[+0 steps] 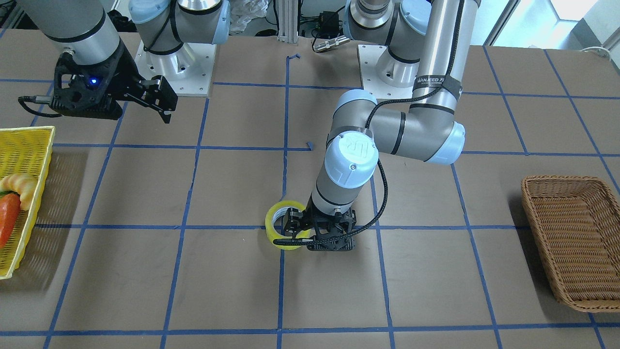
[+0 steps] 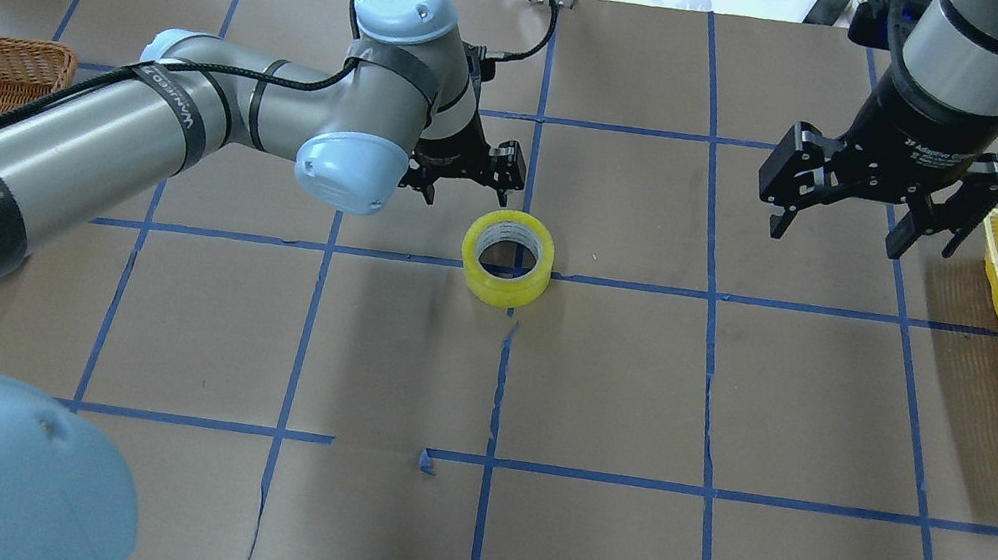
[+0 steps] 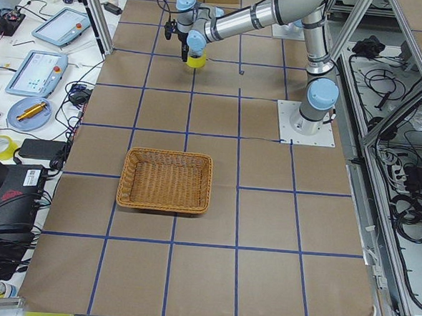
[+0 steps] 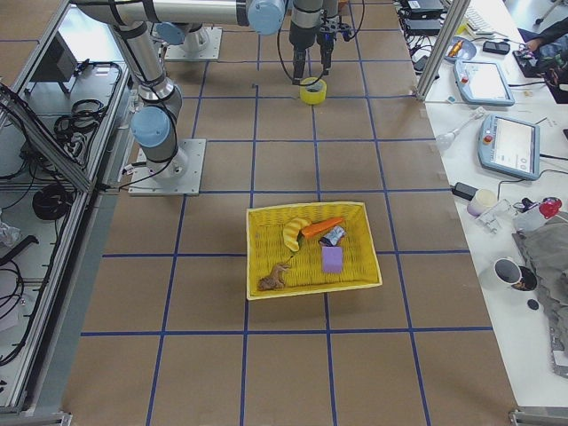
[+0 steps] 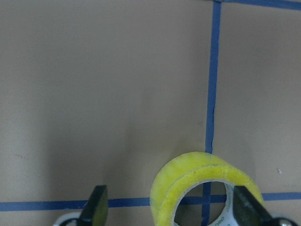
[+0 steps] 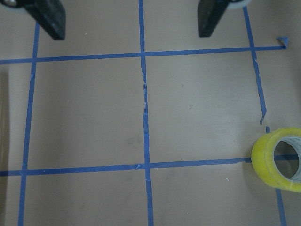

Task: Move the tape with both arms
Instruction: 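Grasp the yellow tape roll with the left gripper, then carry the tape roll into the woven brown basket with the left gripper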

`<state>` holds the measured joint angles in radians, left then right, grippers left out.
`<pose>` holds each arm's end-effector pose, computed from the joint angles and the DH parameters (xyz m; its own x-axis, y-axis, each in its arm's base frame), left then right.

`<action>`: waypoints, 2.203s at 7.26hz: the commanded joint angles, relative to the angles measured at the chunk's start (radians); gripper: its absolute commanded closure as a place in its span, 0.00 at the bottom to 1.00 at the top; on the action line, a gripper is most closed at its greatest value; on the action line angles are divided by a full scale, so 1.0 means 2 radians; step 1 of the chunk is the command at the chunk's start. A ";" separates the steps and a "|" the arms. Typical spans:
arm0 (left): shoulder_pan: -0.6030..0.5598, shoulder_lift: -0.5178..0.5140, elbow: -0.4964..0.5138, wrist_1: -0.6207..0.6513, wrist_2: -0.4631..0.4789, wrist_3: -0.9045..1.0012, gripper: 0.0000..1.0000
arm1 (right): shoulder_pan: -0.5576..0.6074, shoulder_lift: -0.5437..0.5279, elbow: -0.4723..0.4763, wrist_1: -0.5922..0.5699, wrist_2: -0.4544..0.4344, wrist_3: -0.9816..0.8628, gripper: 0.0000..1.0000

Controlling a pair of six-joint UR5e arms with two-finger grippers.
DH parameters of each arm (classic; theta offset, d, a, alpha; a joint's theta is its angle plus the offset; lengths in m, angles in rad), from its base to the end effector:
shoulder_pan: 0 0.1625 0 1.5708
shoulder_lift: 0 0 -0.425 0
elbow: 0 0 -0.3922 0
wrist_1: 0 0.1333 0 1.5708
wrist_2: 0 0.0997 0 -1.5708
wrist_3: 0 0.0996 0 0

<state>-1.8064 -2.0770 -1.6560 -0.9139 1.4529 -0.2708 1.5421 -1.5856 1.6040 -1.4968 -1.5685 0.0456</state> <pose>-0.2898 -0.5861 0.2234 -0.9910 -0.0290 0.1306 -0.0334 0.9989 -0.0317 0.1198 -0.4796 0.4719 -0.9972 0.0742 0.0019 0.0741 0.9930 0.0923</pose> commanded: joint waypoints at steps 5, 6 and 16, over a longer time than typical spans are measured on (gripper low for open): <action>-0.020 0.001 -0.035 0.056 0.042 0.046 1.00 | 0.001 -0.003 0.013 -0.002 -0.004 0.007 0.00; -0.020 0.007 -0.039 0.054 0.053 0.056 1.00 | 0.001 -0.003 0.013 -0.002 -0.004 0.007 0.00; 0.370 0.066 0.123 -0.203 0.064 0.550 1.00 | 0.001 0.001 0.013 -0.003 -0.016 0.002 0.00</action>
<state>-1.2198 -1.9369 -1.4262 -1.3185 1.5848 0.6021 1.5447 -1.5843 1.6291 -1.5040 -1.5997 0.0519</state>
